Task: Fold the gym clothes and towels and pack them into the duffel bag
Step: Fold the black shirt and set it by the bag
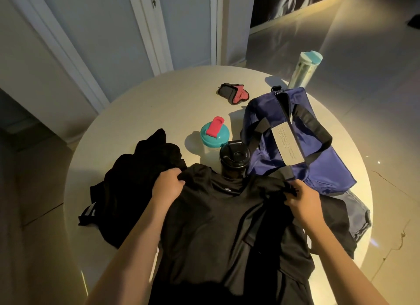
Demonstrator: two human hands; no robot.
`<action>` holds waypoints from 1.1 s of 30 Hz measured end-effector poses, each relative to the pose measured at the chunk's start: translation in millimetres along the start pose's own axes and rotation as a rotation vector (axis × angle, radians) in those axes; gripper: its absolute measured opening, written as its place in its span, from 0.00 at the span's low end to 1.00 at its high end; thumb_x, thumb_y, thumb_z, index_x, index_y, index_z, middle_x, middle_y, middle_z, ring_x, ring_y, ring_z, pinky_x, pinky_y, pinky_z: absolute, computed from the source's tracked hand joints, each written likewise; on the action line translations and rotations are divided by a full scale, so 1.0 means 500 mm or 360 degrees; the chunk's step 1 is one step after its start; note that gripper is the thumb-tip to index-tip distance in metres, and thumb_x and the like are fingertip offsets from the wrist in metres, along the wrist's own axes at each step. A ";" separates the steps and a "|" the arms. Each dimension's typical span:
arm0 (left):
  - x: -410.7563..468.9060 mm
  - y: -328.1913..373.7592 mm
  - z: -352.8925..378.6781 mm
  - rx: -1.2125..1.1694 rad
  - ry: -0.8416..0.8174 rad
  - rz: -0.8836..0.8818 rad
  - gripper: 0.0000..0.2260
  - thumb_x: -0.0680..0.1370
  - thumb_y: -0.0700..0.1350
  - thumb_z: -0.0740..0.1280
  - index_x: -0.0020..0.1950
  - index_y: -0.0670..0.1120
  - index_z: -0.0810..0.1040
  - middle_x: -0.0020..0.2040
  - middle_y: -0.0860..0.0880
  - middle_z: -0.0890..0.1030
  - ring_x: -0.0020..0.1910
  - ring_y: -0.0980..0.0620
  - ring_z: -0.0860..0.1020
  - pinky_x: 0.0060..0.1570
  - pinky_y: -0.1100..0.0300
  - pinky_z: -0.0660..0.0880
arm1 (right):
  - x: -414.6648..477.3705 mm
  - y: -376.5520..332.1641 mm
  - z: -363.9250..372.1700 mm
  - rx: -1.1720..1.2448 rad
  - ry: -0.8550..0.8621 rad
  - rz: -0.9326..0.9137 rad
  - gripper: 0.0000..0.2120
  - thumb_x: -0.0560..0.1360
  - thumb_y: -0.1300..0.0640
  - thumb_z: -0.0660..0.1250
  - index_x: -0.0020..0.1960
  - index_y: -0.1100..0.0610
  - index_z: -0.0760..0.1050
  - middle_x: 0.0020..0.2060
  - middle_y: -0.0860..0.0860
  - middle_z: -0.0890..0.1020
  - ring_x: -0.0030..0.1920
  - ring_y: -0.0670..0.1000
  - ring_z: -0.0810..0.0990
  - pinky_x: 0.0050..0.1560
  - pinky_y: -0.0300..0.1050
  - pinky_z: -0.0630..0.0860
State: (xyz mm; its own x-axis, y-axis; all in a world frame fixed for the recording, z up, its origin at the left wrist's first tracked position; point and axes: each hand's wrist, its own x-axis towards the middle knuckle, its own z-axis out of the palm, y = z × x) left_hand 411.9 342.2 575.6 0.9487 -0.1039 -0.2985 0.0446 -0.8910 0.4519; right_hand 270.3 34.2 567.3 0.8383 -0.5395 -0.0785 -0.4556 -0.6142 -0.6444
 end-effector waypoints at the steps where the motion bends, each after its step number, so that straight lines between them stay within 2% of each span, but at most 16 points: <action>1: -0.011 -0.008 -0.007 -0.0153 -0.0006 0.0013 0.05 0.78 0.41 0.65 0.53 0.45 0.76 0.48 0.47 0.80 0.44 0.51 0.81 0.50 0.53 0.79 | -0.009 0.005 -0.004 0.0141 0.0008 0.0042 0.08 0.71 0.69 0.67 0.48 0.61 0.76 0.42 0.54 0.81 0.43 0.55 0.79 0.46 0.50 0.76; 2: -0.024 -0.016 -0.012 -0.0289 -0.0011 0.0025 0.05 0.78 0.39 0.65 0.52 0.45 0.76 0.46 0.49 0.80 0.41 0.52 0.81 0.49 0.56 0.79 | -0.020 0.011 -0.008 0.0250 0.0023 0.0076 0.06 0.72 0.69 0.67 0.47 0.61 0.76 0.41 0.54 0.80 0.42 0.54 0.78 0.45 0.48 0.75; 4: -0.053 -0.033 -0.015 -0.0424 0.0002 0.0074 0.06 0.77 0.36 0.65 0.51 0.44 0.77 0.45 0.49 0.80 0.43 0.53 0.81 0.49 0.59 0.78 | -0.045 0.029 -0.009 0.0432 0.0045 0.0171 0.05 0.72 0.68 0.66 0.45 0.60 0.75 0.40 0.55 0.81 0.39 0.53 0.77 0.39 0.44 0.72; 7: -0.092 -0.066 -0.002 -0.0409 0.0042 0.0096 0.09 0.76 0.33 0.64 0.52 0.44 0.77 0.47 0.49 0.80 0.47 0.53 0.79 0.49 0.62 0.74 | -0.070 0.062 -0.005 0.0556 0.0050 0.0276 0.06 0.71 0.67 0.69 0.43 0.59 0.74 0.41 0.56 0.81 0.41 0.54 0.77 0.44 0.47 0.74; 9: -0.117 -0.090 0.009 -0.0399 0.0133 0.0114 0.12 0.74 0.30 0.64 0.54 0.42 0.77 0.50 0.49 0.78 0.50 0.53 0.76 0.52 0.64 0.73 | -0.084 0.083 -0.006 0.0489 0.0040 0.0234 0.10 0.69 0.69 0.70 0.38 0.59 0.71 0.41 0.56 0.79 0.42 0.54 0.75 0.44 0.48 0.72; 11: -0.140 -0.111 0.016 -0.0327 0.0246 0.0244 0.13 0.72 0.27 0.64 0.52 0.40 0.77 0.50 0.49 0.76 0.49 0.53 0.75 0.49 0.70 0.70 | -0.100 0.103 -0.008 0.0325 0.0020 0.0097 0.12 0.66 0.71 0.71 0.35 0.60 0.69 0.41 0.55 0.77 0.42 0.54 0.75 0.42 0.44 0.70; 13: -0.159 -0.135 0.026 -0.0209 0.0278 0.0398 0.14 0.70 0.25 0.64 0.51 0.38 0.77 0.49 0.50 0.75 0.47 0.54 0.75 0.44 0.73 0.69 | -0.118 0.128 -0.010 0.0120 0.0000 -0.0106 0.10 0.64 0.74 0.71 0.37 0.63 0.72 0.42 0.55 0.76 0.40 0.55 0.75 0.40 0.37 0.70; 15: -0.171 -0.161 0.037 -0.0071 0.0265 0.0534 0.14 0.69 0.24 0.64 0.50 0.38 0.77 0.51 0.51 0.74 0.45 0.55 0.75 0.44 0.72 0.72 | -0.135 0.157 -0.010 -0.0035 -0.0054 -0.0231 0.10 0.63 0.74 0.72 0.38 0.64 0.75 0.46 0.55 0.77 0.39 0.54 0.76 0.40 0.34 0.69; 18: -0.181 -0.183 0.041 0.0154 0.0228 0.0676 0.13 0.68 0.24 0.65 0.39 0.42 0.74 0.55 0.52 0.77 0.48 0.54 0.77 0.40 0.61 0.78 | -0.158 0.193 -0.004 -0.0192 -0.0171 -0.0255 0.16 0.62 0.72 0.73 0.32 0.60 0.68 0.52 0.58 0.78 0.46 0.60 0.79 0.43 0.44 0.71; 20: -0.183 -0.189 0.036 0.0323 0.0218 0.0758 0.12 0.68 0.27 0.67 0.35 0.44 0.75 0.57 0.52 0.78 0.53 0.51 0.77 0.44 0.58 0.77 | -0.167 0.207 0.002 -0.0269 -0.0269 -0.0204 0.16 0.65 0.70 0.73 0.32 0.57 0.67 0.56 0.58 0.78 0.53 0.61 0.79 0.45 0.45 0.71; 23: -0.189 -0.199 0.029 0.0558 0.0245 0.0827 0.08 0.72 0.40 0.66 0.37 0.48 0.83 0.58 0.54 0.79 0.57 0.51 0.75 0.54 0.56 0.69 | -0.170 0.212 0.006 -0.0452 -0.0364 -0.0207 0.06 0.72 0.60 0.70 0.36 0.57 0.78 0.63 0.54 0.76 0.61 0.57 0.75 0.54 0.46 0.72; 25: -0.190 -0.196 0.029 0.0574 0.0216 0.0795 0.16 0.76 0.49 0.60 0.36 0.50 0.84 0.59 0.57 0.79 0.58 0.53 0.74 0.56 0.55 0.67 | -0.167 0.214 0.010 -0.0604 -0.0371 -0.0183 0.13 0.78 0.52 0.64 0.42 0.57 0.83 0.65 0.49 0.76 0.63 0.54 0.72 0.59 0.48 0.70; 27: -0.186 -0.187 0.028 0.0546 0.0183 0.0692 0.16 0.79 0.51 0.62 0.37 0.49 0.85 0.59 0.59 0.77 0.59 0.53 0.72 0.58 0.54 0.65 | -0.163 0.205 0.011 -0.0689 -0.0344 -0.0105 0.17 0.79 0.49 0.59 0.47 0.56 0.84 0.65 0.47 0.75 0.62 0.54 0.71 0.58 0.49 0.70; 28: -0.186 -0.182 0.029 0.0512 0.0194 0.0651 0.13 0.78 0.50 0.66 0.37 0.48 0.85 0.58 0.58 0.78 0.58 0.52 0.73 0.57 0.53 0.65 | -0.162 0.199 0.012 -0.0720 -0.0317 -0.0105 0.16 0.79 0.49 0.60 0.46 0.56 0.83 0.65 0.47 0.76 0.62 0.54 0.71 0.56 0.49 0.70; 30: -0.189 -0.173 0.030 0.0598 0.0248 0.0683 0.04 0.69 0.45 0.76 0.35 0.47 0.83 0.52 0.53 0.80 0.52 0.49 0.76 0.50 0.52 0.70 | -0.163 0.189 0.017 -0.0791 -0.0275 -0.0136 0.11 0.76 0.51 0.66 0.43 0.55 0.83 0.63 0.49 0.77 0.60 0.57 0.72 0.52 0.49 0.69; 33: -0.198 -0.166 0.042 0.0877 0.0246 0.0660 0.19 0.57 0.41 0.81 0.45 0.46 0.81 0.48 0.48 0.77 0.45 0.46 0.76 0.41 0.53 0.74 | -0.165 0.172 0.023 -0.0880 -0.0214 -0.0126 0.07 0.72 0.51 0.70 0.44 0.55 0.81 0.57 0.50 0.80 0.54 0.57 0.73 0.45 0.47 0.64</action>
State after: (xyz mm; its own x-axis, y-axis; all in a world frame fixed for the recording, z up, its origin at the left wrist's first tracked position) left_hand 307.5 417.1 549.8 0.8885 -0.4559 -0.0528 -0.4566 -0.8897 -0.0012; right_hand 165.4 32.6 509.7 0.8905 -0.4238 -0.1658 -0.4485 -0.8790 -0.1617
